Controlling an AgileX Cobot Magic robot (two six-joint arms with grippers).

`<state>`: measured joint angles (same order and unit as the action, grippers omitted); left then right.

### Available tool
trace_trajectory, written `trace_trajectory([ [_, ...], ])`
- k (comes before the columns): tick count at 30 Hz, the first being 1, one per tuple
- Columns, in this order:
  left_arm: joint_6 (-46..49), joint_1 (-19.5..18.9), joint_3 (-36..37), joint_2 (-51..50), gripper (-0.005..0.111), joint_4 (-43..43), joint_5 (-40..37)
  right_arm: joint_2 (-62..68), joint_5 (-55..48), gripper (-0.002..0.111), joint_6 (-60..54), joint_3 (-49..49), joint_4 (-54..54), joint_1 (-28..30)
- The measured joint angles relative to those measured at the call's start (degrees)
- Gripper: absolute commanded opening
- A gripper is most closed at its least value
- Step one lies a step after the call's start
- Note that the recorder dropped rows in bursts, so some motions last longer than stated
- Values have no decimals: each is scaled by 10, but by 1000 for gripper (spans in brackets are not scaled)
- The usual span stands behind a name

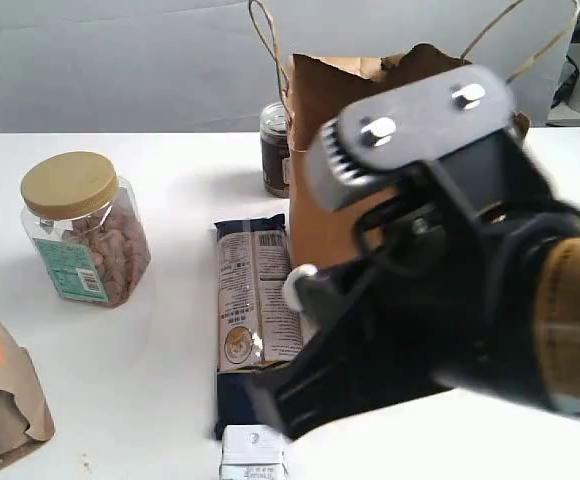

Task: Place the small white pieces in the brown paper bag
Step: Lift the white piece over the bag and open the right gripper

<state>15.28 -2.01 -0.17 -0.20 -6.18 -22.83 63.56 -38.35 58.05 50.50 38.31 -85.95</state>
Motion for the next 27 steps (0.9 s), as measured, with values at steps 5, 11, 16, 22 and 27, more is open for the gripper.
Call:
trace_trajectory([
  [5, 0, 0, 0, 0, 0, 0, 0, -64, -68, 0, 119, -10, 166, 0],
  [11, 0, 0, 0, 0, 0, 0, 0, -77, -114, 0, 170, -9, 281, 49],
  [16, 0, 0, 0, 0, 0, 0, 0, -52, -73, 0, 171, 8, 300, 135],
  [22, 0, 0, 0, 0, 0, 0, 0, 9, 13, 0, 170, 42, 286, 239],
  [27, 0, 0, 0, 0, 0, 0, 0, 67, 52, 0, 135, 76, 242, 288],
])
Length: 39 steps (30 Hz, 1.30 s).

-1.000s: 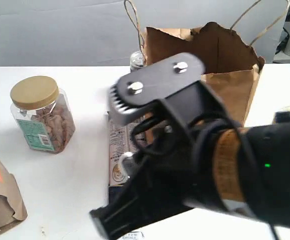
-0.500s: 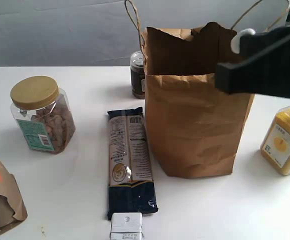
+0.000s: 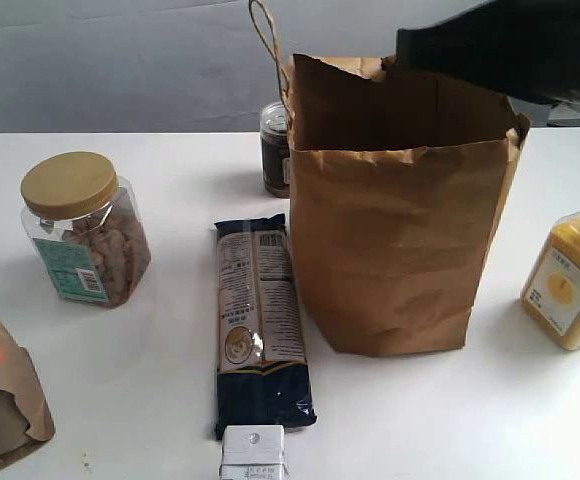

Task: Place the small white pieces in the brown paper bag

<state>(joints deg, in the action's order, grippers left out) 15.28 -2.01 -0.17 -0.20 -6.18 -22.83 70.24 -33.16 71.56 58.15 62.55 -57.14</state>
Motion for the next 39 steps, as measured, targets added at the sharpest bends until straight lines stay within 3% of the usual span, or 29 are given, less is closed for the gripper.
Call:
trace_trajectory([
  [4, 0, 0, 0, 0, 0, 0, 0, 45, 2, 5, -37, 28, -21, 8],
  [10, 0, 0, 0, 0, 0, 0, 0, 90, -7, 42, -65, 54, -53, 11],
  [14, 0, 0, 0, 0, 0, 0, 0, 106, -13, 52, -69, 54, -61, 11],
  [22, 0, 0, 0, 0, 0, 0, 0, 107, -16, 51, -69, 55, -64, 11],
  [33, 0, 0, 0, 0, 0, 0, 0, 32, -36, 3, -71, 55, -99, 11],
  [39, 0, 0, 0, 0, 0, 0, 0, -37, -60, 0, -76, 31, -103, 11],
])
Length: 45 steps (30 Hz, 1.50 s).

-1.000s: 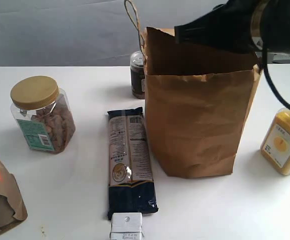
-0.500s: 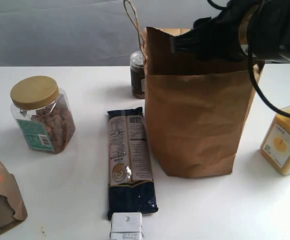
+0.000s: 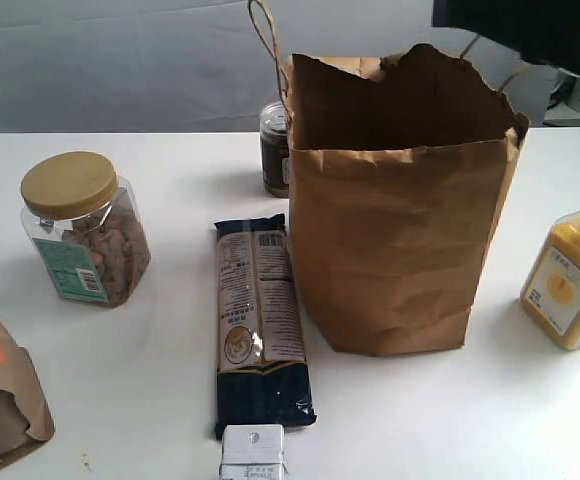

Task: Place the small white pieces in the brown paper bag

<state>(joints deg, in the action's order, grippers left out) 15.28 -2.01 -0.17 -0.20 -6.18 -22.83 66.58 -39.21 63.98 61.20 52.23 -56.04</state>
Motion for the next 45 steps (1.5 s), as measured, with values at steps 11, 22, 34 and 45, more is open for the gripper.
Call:
trace_trajectory([
  [11, 0, 0, 0, 0, 0, 0, 0, -116, 21, 0, 26, -176, -35, 0],
  [22, 0, 0, 0, 0, 0, 0, 0, -234, 41, 0, 79, -295, -51, 0],
  [34, 0, 0, 0, 0, 0, 0, 0, -321, 216, 0, -144, -418, -262, 156],
  [45, 0, 0, 0, 0, 0, 0, 0, -517, 320, 0, -346, -582, -417, 275],
])
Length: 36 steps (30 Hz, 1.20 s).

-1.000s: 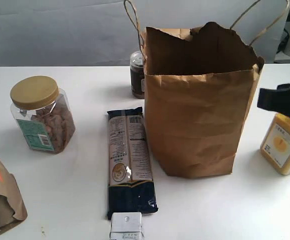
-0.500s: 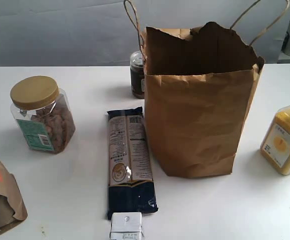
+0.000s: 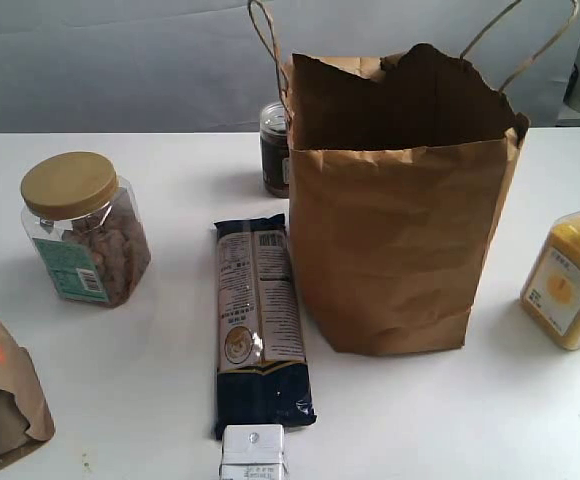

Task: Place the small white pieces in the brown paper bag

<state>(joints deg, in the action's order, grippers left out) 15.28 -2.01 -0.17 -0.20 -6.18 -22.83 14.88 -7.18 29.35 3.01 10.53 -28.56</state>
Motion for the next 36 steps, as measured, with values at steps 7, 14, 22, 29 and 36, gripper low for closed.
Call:
trace_trajectory([
  [7, 0, 0, 0, 0, 0, 0, 0, -146, -21, 0, -196, -28, -105, 40],
  [14, 0, 0, 0, 0, 0, 0, 0, -146, -21, 0, -280, -28, -136, 42],
  [22, 0, 0, 0, 0, 0, 0, 0, -146, -21, 0, -288, -28, -135, 42],
  [29, 0, 0, 0, 0, 0, 0, 0, -146, -21, 0, -288, -28, -133, 42],
  [36, 0, 0, 0, 0, 0, 0, 0, -146, -21, 0, -288, -28, -133, 42],
])
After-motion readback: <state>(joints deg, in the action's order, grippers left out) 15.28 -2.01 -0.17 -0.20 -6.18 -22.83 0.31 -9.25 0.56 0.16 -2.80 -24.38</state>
